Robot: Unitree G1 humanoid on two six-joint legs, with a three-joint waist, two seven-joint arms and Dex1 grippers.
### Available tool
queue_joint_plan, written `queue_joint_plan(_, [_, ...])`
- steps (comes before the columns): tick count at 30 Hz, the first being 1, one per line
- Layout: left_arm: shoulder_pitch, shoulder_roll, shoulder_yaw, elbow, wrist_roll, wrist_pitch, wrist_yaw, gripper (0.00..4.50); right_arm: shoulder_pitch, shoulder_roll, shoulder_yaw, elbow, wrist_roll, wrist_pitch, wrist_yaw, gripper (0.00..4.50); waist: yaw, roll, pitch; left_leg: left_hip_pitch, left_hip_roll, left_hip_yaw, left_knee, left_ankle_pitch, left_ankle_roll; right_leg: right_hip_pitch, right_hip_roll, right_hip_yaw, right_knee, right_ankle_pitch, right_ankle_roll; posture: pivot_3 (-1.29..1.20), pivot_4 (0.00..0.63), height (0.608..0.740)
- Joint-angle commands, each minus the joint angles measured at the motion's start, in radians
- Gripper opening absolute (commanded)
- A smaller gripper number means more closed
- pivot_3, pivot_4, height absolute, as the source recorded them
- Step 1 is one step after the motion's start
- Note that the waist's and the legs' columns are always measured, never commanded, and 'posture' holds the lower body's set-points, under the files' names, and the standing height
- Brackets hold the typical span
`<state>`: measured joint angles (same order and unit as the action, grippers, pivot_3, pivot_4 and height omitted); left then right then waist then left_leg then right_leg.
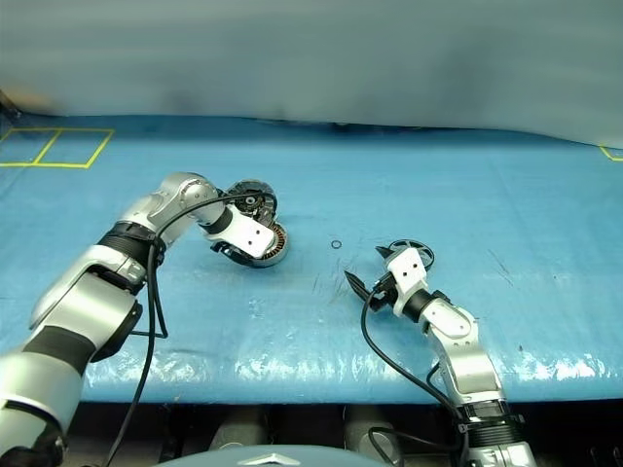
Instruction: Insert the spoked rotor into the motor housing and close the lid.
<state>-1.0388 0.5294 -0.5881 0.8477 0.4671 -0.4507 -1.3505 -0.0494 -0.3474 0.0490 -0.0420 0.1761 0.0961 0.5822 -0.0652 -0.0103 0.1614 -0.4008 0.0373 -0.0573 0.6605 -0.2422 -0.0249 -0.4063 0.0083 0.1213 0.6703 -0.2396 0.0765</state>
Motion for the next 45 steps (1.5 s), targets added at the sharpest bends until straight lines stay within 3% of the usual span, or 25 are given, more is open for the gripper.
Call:
queue_joint_plan(1, [0.060,0.012,-0.010,-0.150,-0.040,0.014,-0.089,2.20,0.004,-0.007,-0.023,-0.041,0.017,-0.001,-0.001,4.50,0.000,0.000,0.000,0.000,0.000,0.000,0.000,0.000,0.000,0.000,0.000,0.000,0.000,0.000,0.000,0.00,0.150,0.740])
queue_joint_plan(12, [0.178,0.054,-0.004,-0.515,-0.075,0.196,-0.213,2.20,0.000,-0.007,-0.012,-0.037,0.013,0.011,0.008,4.50,-0.002,0.000,0.000,0.000,0.000,0.000,0.000,0.000,0.000,-0.002,0.000,0.000,0.004,-0.001,-0.002,0.00,0.150,0.740])
queue_joint_plan(27, [0.243,0.066,-0.041,-0.623,-0.069,0.250,-0.248,2.20,-0.006,0.000,-0.008,-0.030,0.011,0.004,0.005,4.50,-0.003,0.000,0.000,0.001,0.000,0.000,0.000,0.000,0.000,-0.002,0.001,0.000,0.005,-0.002,-0.003,0.00,0.150,0.740])
queue_joint_plan(33, [0.268,0.069,-0.023,-0.647,-0.081,0.236,-0.213,4.10,-0.012,0.003,-0.006,-0.024,0.012,0.000,0.008,4.50,0.002,0.000,0.000,0.001,0.000,0.000,0.000,0.000,0.000,-0.002,0.000,0.000,0.005,-0.002,-0.003,0.00,0.150,0.740])
queue_joint_plan(45, [0.346,0.162,0.049,-0.848,-0.228,0.302,-0.235,4.10,-0.037,0.022,0.010,0.001,0.021,0.002,0.029,4.50,-0.002,0.000,0.000,0.001,0.001,0.000,0.000,0.000,0.000,-0.003,0.001,0.000,0.006,-0.002,-0.004,0.00,0.150,0.740])
